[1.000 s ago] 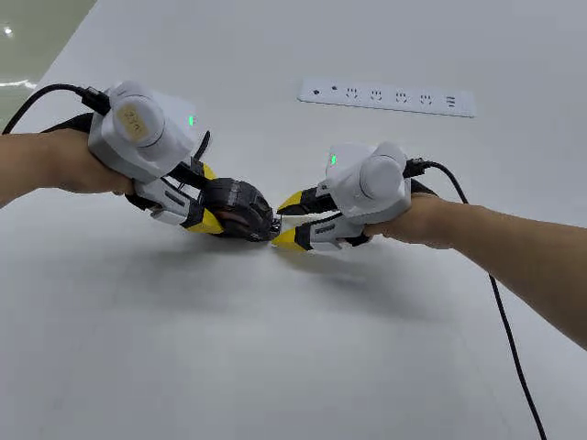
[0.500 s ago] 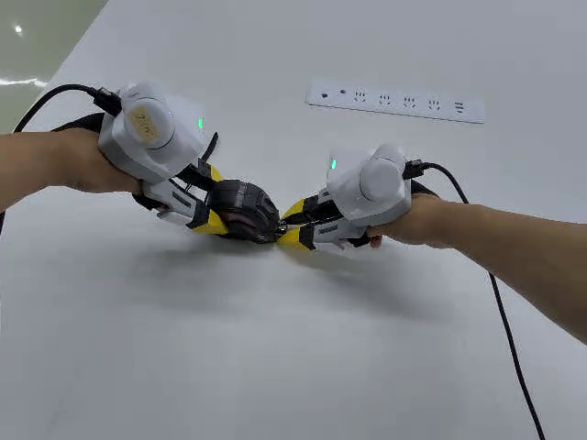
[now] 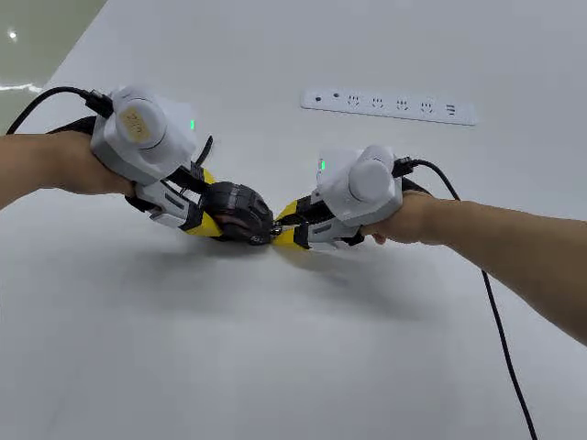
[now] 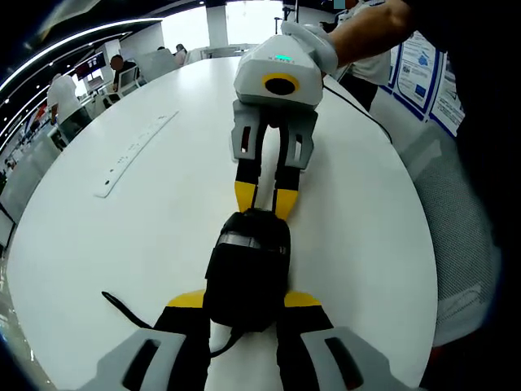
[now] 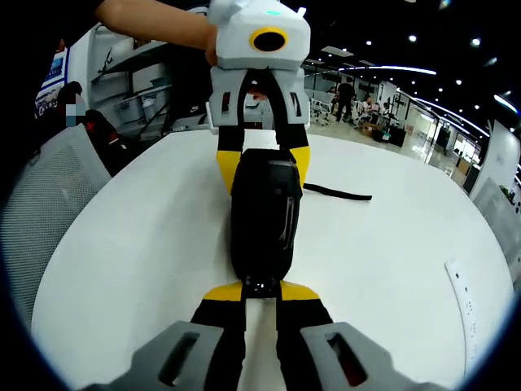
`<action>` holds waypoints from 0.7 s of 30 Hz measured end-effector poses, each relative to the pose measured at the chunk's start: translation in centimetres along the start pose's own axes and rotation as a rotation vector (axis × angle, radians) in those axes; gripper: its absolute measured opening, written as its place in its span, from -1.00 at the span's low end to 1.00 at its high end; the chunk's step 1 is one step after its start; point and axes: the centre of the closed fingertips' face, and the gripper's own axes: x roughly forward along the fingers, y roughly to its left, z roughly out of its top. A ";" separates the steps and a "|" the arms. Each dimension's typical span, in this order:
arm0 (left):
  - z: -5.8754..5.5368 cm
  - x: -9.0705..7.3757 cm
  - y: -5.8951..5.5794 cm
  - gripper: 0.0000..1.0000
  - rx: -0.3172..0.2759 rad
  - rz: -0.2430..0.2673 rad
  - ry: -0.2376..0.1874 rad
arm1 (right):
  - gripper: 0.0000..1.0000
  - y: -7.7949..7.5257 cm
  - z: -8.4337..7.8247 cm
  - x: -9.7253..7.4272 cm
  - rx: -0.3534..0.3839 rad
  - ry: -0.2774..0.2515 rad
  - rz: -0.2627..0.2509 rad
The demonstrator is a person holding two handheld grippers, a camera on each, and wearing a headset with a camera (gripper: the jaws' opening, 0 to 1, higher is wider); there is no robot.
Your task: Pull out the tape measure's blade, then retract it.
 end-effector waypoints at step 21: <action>0.0 -0.1 0.0 -0.45 -0.021 -0.005 -0.005 | -0.77 0.0 -1.0 -1.1 -0.023 0.025 0.009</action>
